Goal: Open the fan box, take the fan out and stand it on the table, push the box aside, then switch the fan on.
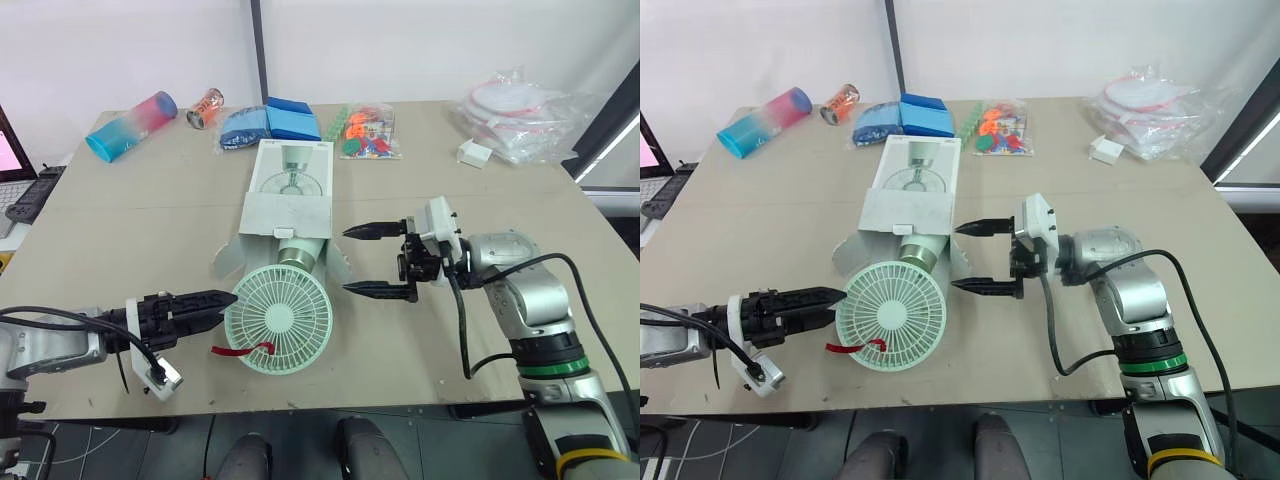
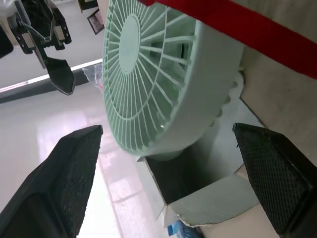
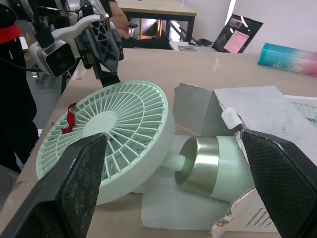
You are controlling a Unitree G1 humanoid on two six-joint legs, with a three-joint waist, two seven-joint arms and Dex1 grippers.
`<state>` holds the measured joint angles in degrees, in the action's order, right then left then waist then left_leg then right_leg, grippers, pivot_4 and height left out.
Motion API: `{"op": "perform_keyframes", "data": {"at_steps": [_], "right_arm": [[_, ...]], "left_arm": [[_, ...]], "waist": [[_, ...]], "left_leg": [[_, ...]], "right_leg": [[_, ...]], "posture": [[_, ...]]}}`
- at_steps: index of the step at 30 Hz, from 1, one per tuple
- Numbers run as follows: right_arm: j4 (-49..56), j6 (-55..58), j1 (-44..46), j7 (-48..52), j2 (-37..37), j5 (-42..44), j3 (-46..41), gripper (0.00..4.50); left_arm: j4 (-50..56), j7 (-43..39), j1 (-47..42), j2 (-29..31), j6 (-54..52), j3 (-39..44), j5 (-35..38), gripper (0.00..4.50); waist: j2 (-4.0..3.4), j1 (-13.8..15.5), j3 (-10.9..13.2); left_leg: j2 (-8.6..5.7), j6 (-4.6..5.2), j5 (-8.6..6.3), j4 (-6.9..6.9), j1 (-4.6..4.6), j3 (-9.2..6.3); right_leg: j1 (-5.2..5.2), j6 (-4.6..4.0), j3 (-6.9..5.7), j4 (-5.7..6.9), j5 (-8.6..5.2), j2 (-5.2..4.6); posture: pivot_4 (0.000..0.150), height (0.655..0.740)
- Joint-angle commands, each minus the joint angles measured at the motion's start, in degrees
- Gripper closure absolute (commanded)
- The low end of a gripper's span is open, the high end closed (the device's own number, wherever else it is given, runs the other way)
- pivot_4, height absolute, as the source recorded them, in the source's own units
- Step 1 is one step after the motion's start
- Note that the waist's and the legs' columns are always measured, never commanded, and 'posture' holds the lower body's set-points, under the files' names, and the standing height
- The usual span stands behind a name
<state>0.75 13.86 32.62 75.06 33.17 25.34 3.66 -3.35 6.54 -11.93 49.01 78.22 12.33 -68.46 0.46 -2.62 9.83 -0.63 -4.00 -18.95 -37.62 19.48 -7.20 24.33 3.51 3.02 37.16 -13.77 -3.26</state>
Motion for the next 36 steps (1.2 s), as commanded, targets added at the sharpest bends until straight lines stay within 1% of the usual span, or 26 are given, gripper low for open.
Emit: {"op": "perform_keyframes", "data": {"at_steps": [1, 6, 15, 18, 22, 23, 24, 25, 28, 31, 33, 36], "right_arm": [[1.1, -0.1, 1.0, 0.4, 0.4, 0.8, -0.2, 0.08], [0.7, -0.3, 1.4, 0.3, 0.6, 0.4, -0.1, 0.08], [0.4, -0.2, 2.0, -0.3, 0.5, 0.1, 0.3, 0.08], [0.2, -0.3, 2.0, -0.5, 0.6, -0.3, 0.4, 0.00], [0.3, -0.3, 2.0, -0.7, 0.6, -0.5, 0.4, 0.00], [0.3, -0.3, 2.0, -0.7, 0.5, -0.6, 0.4, 0.00], [0.3, -0.3, 2.1, -0.8, 0.5, -0.7, 0.4, 0.00], [0.3, -0.4, 2.1, -0.8, 0.4, -0.7, 0.5, 0.00], [0.2, -0.5, 2.1, -0.9, 0.3, -0.9, 0.6, 0.00], [0.1, -0.7, 2.2, -1.0, 0.2, -1.1, 0.7, 0.00], [0.1, -0.7, 2.2, -1.1, 0.1, -1.2, 0.8, 0.00], [0.1, -0.8, 2.2, -1.2, 0.1, -1.3, 0.8, 0.00]], "left_arm": [[2.4, 7.7, -0.8, 1.6, -4.0, -3.5, -4.7, 0.00], [3.8, 15.2, -1.5, 5.0, -8.4, -9.9, -8.5, 0.00], [3.0, 23.5, -5.5, 8.8, -16.2, -19.8, -12.4, 0.00], [3.3, 25.9, -6.2, 10.1, -17.5, -22.3, -12.6, 0.84], [2.4, 26.6, -6.7, 11.1, -18.9, -24.0, -10.8, 2.20], [1.7, 26.2, -6.9, 11.2, -18.8, -24.3, -9.6, 2.53], [0.9, 25.3, -7.0, 11.3, -18.5, -24.5, -7.9, 2.69], [0.2, 24.5, -7.3, 11.4, -17.9, -24.9, -6.3, 2.70], [-2.8, 18.4, -7.7, 11.6, -15.0, -26.5, 2.3, 2.70], [-5.6, 10.6, -7.6, 11.6, -13.3, -28.6, 12.0, 2.70], [-7.6, 3.7, -6.9, 11.8, -13.2, -30.9, 20.5, 2.70], [-8.7, -4.3, -5.6, 12.1, -13.7, -33.0, 29.6, 2.70]], "waist": [[0.00, 0.0, 0.0], [0.01, 0.0, 0.0], [0.03, 0.0, 0.0], [0.03, 0.0, 0.0], [0.05, 0.0, 0.0], [0.05, -0.1, 0.0], [0.05, -0.1, 0.0], [0.05, -0.1, 0.0], [0.05, -0.1, 0.0], [0.05, -0.1, 0.0], [0.05, -0.1, 0.0], [0.07, -0.1, -0.1]], "left_leg": [[0.00, 0.00, 0.00, 0.00, 0.00, 0.00], [-0.01, 0.03, 0.00, -0.01, -0.01, 0.00], [-0.04, 0.10, 0.02, -0.02, -0.03, 0.02], [-0.05, 0.10, 0.02, -0.01, -0.02, 0.02], [-0.06, 0.11, 0.03, -0.04, -0.02, 0.02], [-0.06, 0.11, 0.03, -0.04, -0.02, 0.02], [-0.06, 0.11, 0.03, -0.04, -0.02, 0.02], [-0.05, 0.11, 0.03, -0.04, -0.03, 0.03], [-0.05, 0.12, 0.03, -0.06, -0.04, 0.04], [-0.05, 0.12, 0.03, -0.08, -0.03, 0.04], [-0.05, 0.12, 0.03, -0.10, -0.03, 0.04], [-0.04, 0.12, 0.03, -0.15, -0.04, 0.03]], "right_leg": [[0.00, 0.00, -0.01, 0.01, 0.00, 0.00], [0.00, 0.00, -0.01, 0.07, 0.00, -0.01], [0.00, 0.00, -0.01, 0.12, 0.00, -0.02], [0.00, 0.00, 0.00, 0.13, 0.00, -0.02], [0.00, 0.00, 0.00, 0.14, 0.00, -0.02], [0.00, 0.00, -0.01, 0.14, 0.00, -0.02], [0.00, 0.00, -0.01, 0.14, 0.00, -0.02], [0.00, 0.00, -0.01, 0.15, 0.00, -0.01], [0.00, 0.00, -0.01, 0.17, 0.00, -0.02], [0.00, 0.00, -0.01, 0.17, 0.00, -0.03], [0.00, 0.00, -0.01, 0.17, 0.00, -0.03], [0.00, 0.00, -0.03, 0.21, 0.00, -0.03]], "posture": [[0.150, 0.7400], [0.150, 0.7400], [0.150, 0.7400], [0.150, 0.7400], [0.150, 0.7400], [0.150, 0.7400], [0.150, 0.7400], [0.150, 0.7400], [0.150, 0.7400], [0.150, 0.7400], [0.150, 0.7400], [0.150, 0.7400]]}}
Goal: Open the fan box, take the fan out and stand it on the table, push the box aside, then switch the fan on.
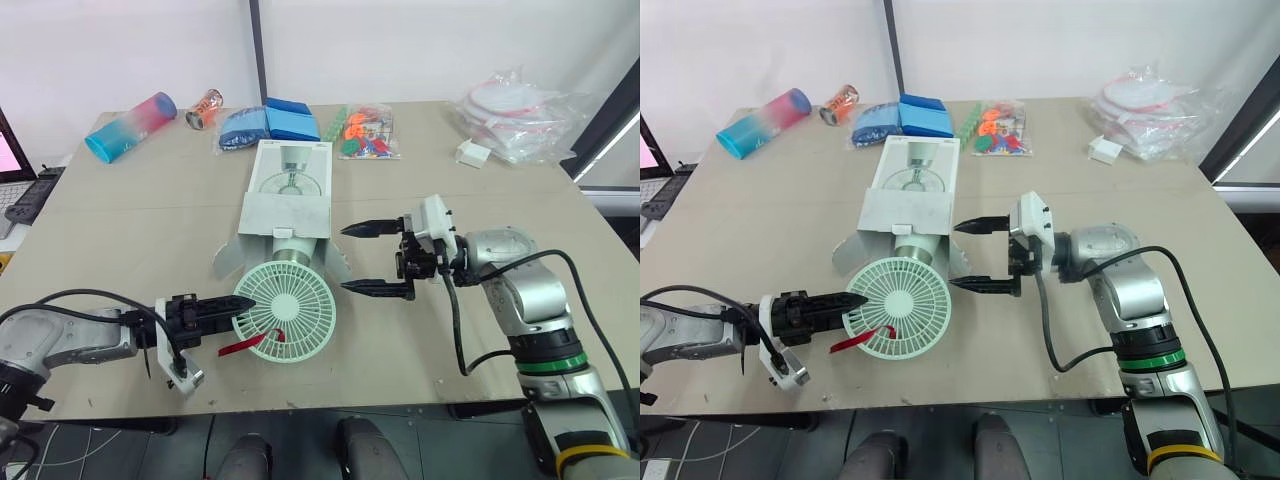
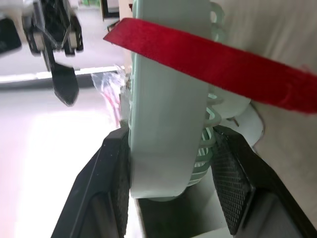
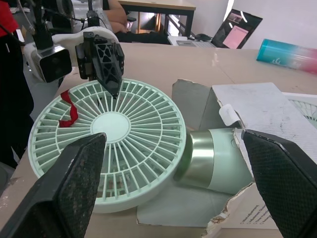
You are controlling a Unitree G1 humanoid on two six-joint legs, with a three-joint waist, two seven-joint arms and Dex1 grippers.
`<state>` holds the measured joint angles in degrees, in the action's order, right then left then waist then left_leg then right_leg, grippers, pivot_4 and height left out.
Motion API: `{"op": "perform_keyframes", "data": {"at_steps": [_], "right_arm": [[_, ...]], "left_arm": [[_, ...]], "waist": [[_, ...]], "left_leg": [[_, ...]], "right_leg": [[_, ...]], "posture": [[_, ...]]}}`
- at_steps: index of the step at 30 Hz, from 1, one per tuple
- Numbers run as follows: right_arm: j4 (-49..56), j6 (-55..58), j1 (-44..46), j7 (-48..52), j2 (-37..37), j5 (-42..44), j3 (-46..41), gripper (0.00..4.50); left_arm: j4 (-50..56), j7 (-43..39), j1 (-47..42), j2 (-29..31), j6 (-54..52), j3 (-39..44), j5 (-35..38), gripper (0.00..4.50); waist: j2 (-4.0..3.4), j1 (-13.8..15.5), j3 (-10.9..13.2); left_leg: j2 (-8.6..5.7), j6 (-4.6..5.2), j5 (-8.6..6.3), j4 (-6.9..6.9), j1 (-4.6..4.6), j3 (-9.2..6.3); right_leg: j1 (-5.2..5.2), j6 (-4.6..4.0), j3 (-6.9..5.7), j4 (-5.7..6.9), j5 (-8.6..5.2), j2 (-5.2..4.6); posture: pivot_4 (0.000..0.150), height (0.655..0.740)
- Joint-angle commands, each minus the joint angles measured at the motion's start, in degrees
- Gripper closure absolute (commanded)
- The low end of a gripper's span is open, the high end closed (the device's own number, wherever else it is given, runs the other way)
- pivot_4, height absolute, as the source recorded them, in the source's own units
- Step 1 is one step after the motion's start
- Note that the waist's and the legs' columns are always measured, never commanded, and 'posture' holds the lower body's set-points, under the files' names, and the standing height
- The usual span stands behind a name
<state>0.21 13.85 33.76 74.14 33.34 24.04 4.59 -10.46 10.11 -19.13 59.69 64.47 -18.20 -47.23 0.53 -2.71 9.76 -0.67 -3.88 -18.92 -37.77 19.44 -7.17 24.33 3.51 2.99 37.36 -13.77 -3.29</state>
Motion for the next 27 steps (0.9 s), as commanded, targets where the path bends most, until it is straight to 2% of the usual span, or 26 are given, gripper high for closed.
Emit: {"op": "perform_keyframes", "data": {"at_steps": [1, 9, 13, 18, 27], "right_arm": [[0.6, -0.9, 1.1, -0.3, -0.1, 0.0, -0.1, 0.00], [-0.9, -1.8, 2.4, -0.8, -0.6, 0.1, -0.6, 0.00], [-2.9, -2.4, 3.5, -0.3, -0.4, 0.2, -1.2, 0.00], [-5.7, -2.9, 5.2, 0.3, 0.3, 0.4, -1.9, 0.00], [-7.9, -1.7, 8.0, 1.5, 0.8, 0.5, -1.4, 0.00]], "left_arm": [[-1.8, -10.4, 2.1, 1.4, -0.6, -3.0, 11.4, 2.70], [3.4, -21.8, 7.1, 0.4, -8.1, 0.3, 29.8, 2.70], [13.1, -26.5, 13.4, 1.3, -15.5, 4.2, 40.5, 2.70], [24.9, -31.0, 19.7, 0.7, -25.3, 10.5, 47.6, 2.70], [45.6, -36.0, 31.3, -0.7, -50.2, 22.0, 63.7, 2.70]], "waist": [[-0.01, 0.0, 0.0], [-0.03, -0.1, -0.1], [-0.04, -0.2, -0.1], [-0.04, -0.1, -0.1], [-0.04, -0.1, -0.1]], "left_leg": [[0.00, 0.00, 0.00, -0.01, -0.01, 0.01], [0.02, 0.07, -0.04, -0.10, -0.10, 0.09], [0.07, 0.17, -0.10, -0.14, -0.12, 0.16], [0.09, 0.23, -0.13, -0.16, -0.12, 0.20], [0.13, 0.33, -0.19, -0.20, -0.11, 0.33]], "right_leg": [[0.00, 0.00, 0.00, 0.01, 0.00, 0.00], [-0.03, 0.00, 0.01, 0.09, 0.00, 0.01], [-0.01, 0.00, -0.01, 0.11, 0.00, 0.02], [-0.01, 0.00, -0.02, 0.10, 0.00, 0.02], [-0.02, 0.00, 0.01, 0.07, 0.00, 0.04]], "posture": [[0.150, 0.7400], [0.150, 0.7400], [0.150, 0.7400], [0.150, 0.7400], [0.150, 0.7400]]}}
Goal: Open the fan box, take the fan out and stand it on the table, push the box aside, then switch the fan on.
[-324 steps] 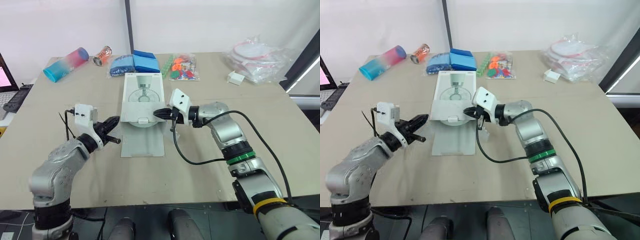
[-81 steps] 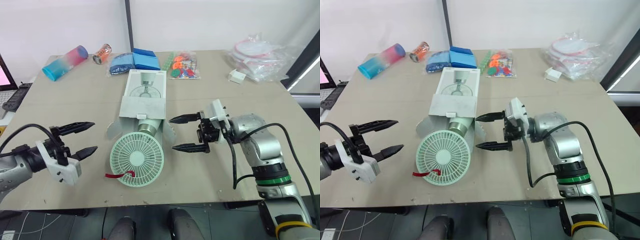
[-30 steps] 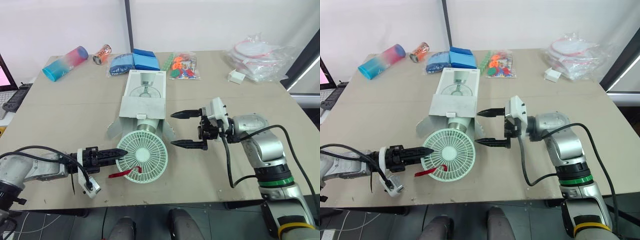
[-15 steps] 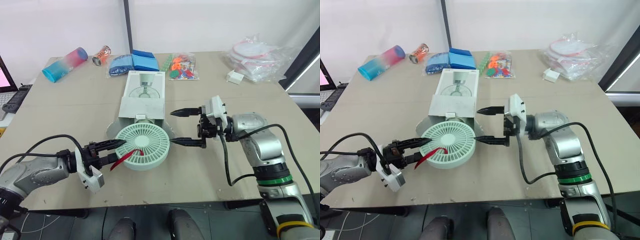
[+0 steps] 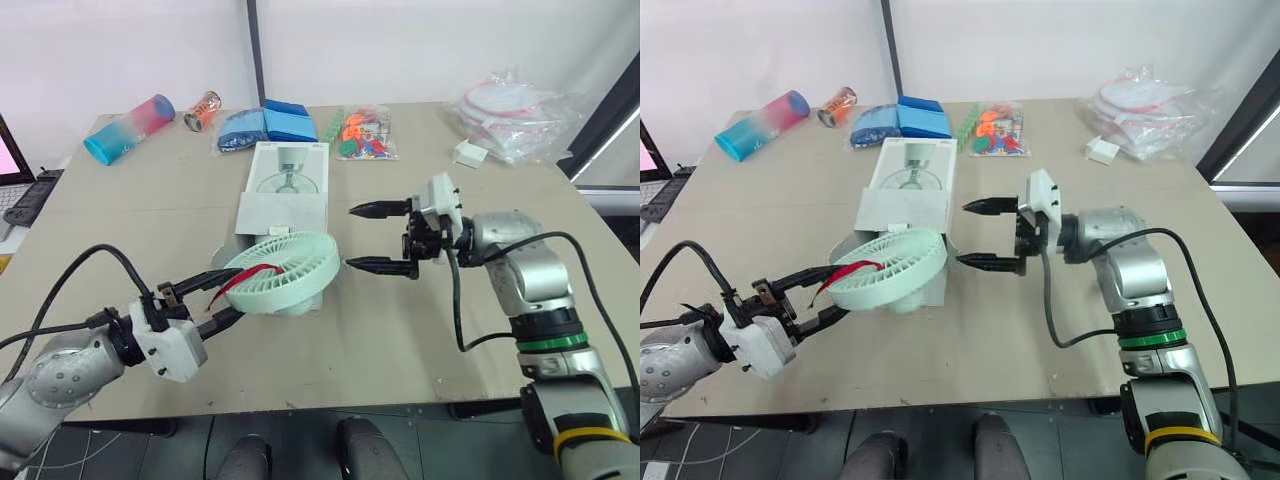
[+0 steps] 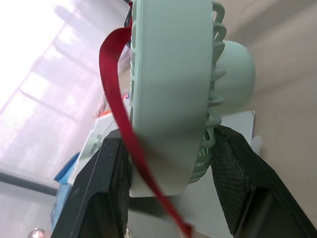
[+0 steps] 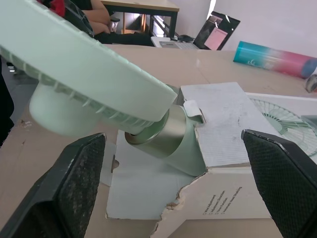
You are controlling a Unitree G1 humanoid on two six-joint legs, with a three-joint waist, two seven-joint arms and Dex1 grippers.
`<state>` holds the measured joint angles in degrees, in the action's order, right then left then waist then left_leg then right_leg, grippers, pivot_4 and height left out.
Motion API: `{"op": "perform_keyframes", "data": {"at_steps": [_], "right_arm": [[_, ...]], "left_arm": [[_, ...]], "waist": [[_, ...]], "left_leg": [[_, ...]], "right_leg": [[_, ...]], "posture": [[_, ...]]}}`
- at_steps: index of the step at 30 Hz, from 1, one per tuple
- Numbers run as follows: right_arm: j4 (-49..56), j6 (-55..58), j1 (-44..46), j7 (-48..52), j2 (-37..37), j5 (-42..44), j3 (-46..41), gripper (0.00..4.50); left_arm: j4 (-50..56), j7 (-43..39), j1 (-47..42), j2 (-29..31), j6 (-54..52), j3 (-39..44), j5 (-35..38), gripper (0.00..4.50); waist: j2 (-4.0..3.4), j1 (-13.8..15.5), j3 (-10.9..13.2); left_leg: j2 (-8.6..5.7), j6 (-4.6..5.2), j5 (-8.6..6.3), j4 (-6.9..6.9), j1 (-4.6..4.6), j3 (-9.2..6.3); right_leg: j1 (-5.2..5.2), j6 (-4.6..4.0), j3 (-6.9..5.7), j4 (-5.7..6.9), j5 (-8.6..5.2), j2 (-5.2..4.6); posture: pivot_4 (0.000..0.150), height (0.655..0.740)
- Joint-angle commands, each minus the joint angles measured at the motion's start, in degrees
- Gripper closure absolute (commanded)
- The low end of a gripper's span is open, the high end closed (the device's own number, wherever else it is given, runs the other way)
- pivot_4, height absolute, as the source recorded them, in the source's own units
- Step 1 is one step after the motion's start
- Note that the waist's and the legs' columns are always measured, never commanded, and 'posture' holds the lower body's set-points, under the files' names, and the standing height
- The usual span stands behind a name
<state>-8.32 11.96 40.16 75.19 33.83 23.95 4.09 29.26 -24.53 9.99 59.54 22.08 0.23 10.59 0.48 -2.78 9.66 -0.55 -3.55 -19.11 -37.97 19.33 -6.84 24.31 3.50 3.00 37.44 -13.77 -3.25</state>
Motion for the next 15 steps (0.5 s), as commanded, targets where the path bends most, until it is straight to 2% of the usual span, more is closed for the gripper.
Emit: {"op": "perform_keyframes", "data": {"at_steps": [1, 5, 15], "right_arm": [[0.6, 0.4, 1.8, 0.5, 0.2, 0.6, -0.8, 0.00], [0.5, 0.6, 2.2, 0.5, -0.2, 0.4, -0.4, 0.00], [-0.4, 0.6, 3.5, 0.5, -1.8, -0.5, 0.9, 0.00]], "left_arm": [[7.8, -1.4, 2.9, -0.8, -10.8, 4.9, 7.8, 2.70], [14.0, -1.0, 4.5, -2.9, -20.7, 9.1, 12.5, 2.70], [25.6, 8.2, 7.4, -11.0, -44.5, 21.8, 25.2, 2.70]], "waist": [[0.00, 0.0, 0.0], [0.00, 0.0, 0.0], [0.01, 0.0, 0.0]], "left_leg": [[0.00, 0.01, 0.00, 0.00, 0.00, 0.01], [0.01, 0.04, -0.02, -0.01, -0.01, 0.01], [0.05, 0.03, -0.02, -0.03, 0.00, 0.04]], "right_leg": [[0.00, 0.00, 0.01, 0.00, 0.00, 0.00], [-0.01, 0.00, 0.01, -0.01, 0.00, 0.02], [-0.01, -0.02, 0.04, -0.03, 0.01, 0.05]], "posture": [[0.150, 0.7400], [0.150, 0.7400], [0.150, 0.7400]]}}
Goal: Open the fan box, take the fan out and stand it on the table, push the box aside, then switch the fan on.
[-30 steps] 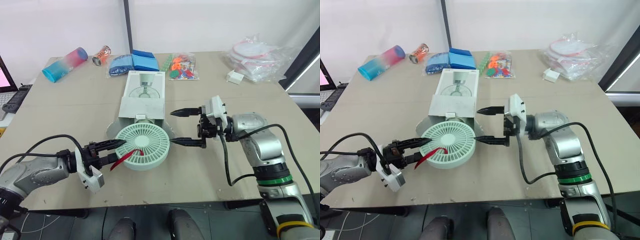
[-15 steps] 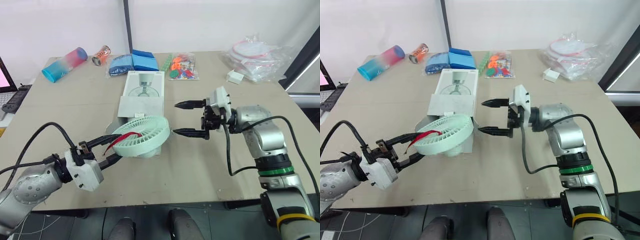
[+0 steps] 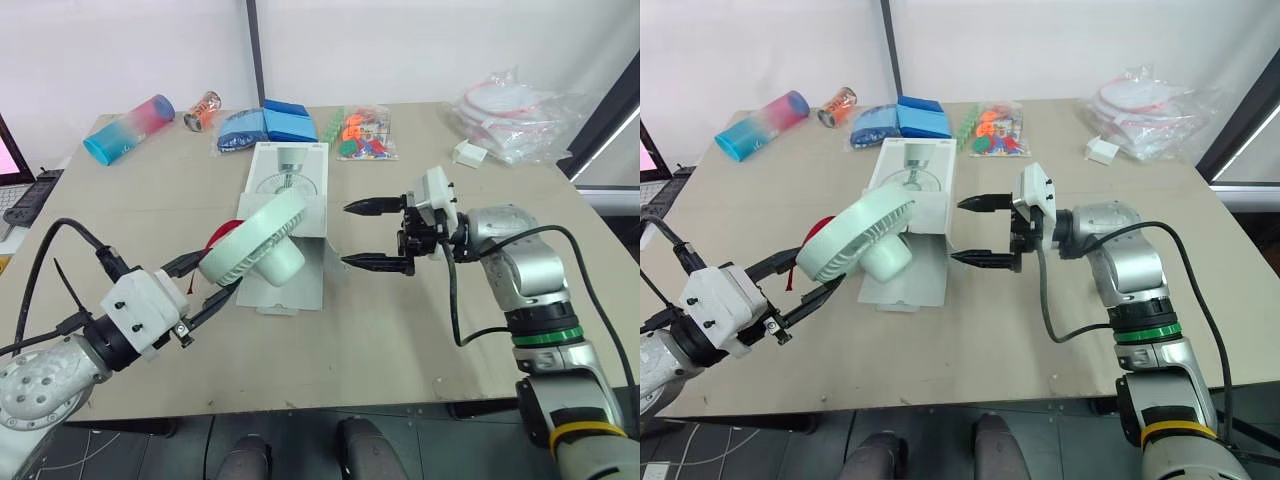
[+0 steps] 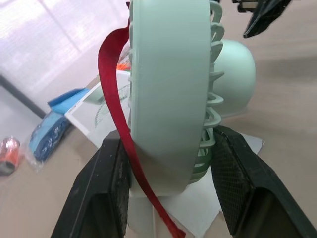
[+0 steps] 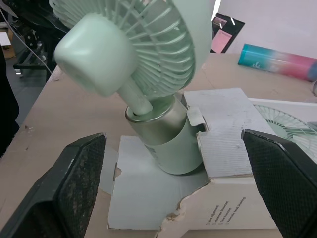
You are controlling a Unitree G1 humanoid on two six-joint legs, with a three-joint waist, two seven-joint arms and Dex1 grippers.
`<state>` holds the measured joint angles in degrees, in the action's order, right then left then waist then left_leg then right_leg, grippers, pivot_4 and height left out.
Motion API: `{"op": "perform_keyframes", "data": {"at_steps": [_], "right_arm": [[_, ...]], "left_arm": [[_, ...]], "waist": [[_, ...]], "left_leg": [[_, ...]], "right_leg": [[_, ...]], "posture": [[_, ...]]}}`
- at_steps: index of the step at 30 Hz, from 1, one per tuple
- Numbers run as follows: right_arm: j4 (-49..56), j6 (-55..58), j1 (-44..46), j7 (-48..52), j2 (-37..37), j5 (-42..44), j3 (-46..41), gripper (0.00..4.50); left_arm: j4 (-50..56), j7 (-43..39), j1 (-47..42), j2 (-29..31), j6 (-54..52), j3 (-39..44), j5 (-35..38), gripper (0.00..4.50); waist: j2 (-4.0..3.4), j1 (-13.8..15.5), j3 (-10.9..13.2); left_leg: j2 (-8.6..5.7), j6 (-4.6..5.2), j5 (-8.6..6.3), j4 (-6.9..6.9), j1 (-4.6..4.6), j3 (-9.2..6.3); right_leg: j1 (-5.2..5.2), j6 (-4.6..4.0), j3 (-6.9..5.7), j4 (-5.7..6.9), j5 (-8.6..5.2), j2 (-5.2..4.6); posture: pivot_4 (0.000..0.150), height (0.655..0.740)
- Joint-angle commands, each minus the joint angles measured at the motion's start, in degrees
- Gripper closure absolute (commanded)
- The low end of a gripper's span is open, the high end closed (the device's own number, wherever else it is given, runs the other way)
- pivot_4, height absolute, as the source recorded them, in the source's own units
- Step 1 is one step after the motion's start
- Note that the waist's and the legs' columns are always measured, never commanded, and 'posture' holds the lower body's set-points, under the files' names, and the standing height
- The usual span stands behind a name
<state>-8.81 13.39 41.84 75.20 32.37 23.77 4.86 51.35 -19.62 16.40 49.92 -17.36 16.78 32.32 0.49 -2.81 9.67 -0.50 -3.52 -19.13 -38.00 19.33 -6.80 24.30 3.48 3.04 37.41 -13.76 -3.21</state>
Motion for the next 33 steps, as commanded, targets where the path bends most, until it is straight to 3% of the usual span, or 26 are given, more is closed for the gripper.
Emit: {"op": "perform_keyframes", "data": {"at_steps": [1, 9, 16, 26, 33], "right_arm": [[-0.1, -1.0, 1.9, 0.5, -0.5, -0.5, 0.3, 0.00], [-1.6, -2.3, 2.7, 0.6, -2.2, -1.4, 1.1, 0.00], [-3.4, -3.3, 3.6, 0.7, -3.7, -2.2, 1.5, 0.00], [-3.5, -4.0, 3.0, 1.5, -4.5, -2.7, 2.0, 0.00], [-4.1, -4.6, 3.3, 1.5, -5.2, -3.2, 2.2, 0.00]], "left_arm": [[4.4, 4.8, 1.6, -2.4, -7.3, 7.1, 5.6, 2.70], [5.8, 16.0, 1.6, -6.2, -18.2, 20.4, 20.5, 2.70], [5.8, 28.0, -0.1, -6.6, -22.5, 27.5, 28.3, 2.70], [3.0, 41.7, -3.0, -4.8, -24.3, 31.9, 36.6, 2.70], [-2.1, 45.8, -3.5, -1.7, -25.1, 31.8, 42.9, 2.70]], "waist": [[0.00, 0.0, 0.0], [0.01, 0.1, 0.0], [0.04, 0.1, 0.0], [0.06, 0.1, 0.0], [0.09, 0.1, 0.0]], "left_leg": [[0.01, 0.00, 0.00, 0.00, 0.00, 0.00], [0.04, -0.03, 0.01, -0.02, 0.00, 0.01], [0.04, -0.32, 0.17, -0.01, 0.03, -0.02], [0.04, -0.41, 0.21, -0.01, 0.05, -0.02], [0.03, -0.44, 0.22, 0.00, 0.05, -0.01]], "right_leg": [[0.00, 0.00, 0.00, -0.01, 0.00, 0.01], [0.00, -0.05, 0.00, -0.02, 0.03, 0.03], [0.01, -0.05, -0.02, -0.06, 0.03, 0.03], [0.01, -0.06, -0.02, -0.08, 0.04, 0.03], [0.02, -0.06, -0.01, -0.09, 0.04, 0.04]], "posture": [[0.150, 0.7400], [0.150, 0.7400], [0.150, 0.7400], [0.150, 0.7400], [0.150, 0.7400]]}}
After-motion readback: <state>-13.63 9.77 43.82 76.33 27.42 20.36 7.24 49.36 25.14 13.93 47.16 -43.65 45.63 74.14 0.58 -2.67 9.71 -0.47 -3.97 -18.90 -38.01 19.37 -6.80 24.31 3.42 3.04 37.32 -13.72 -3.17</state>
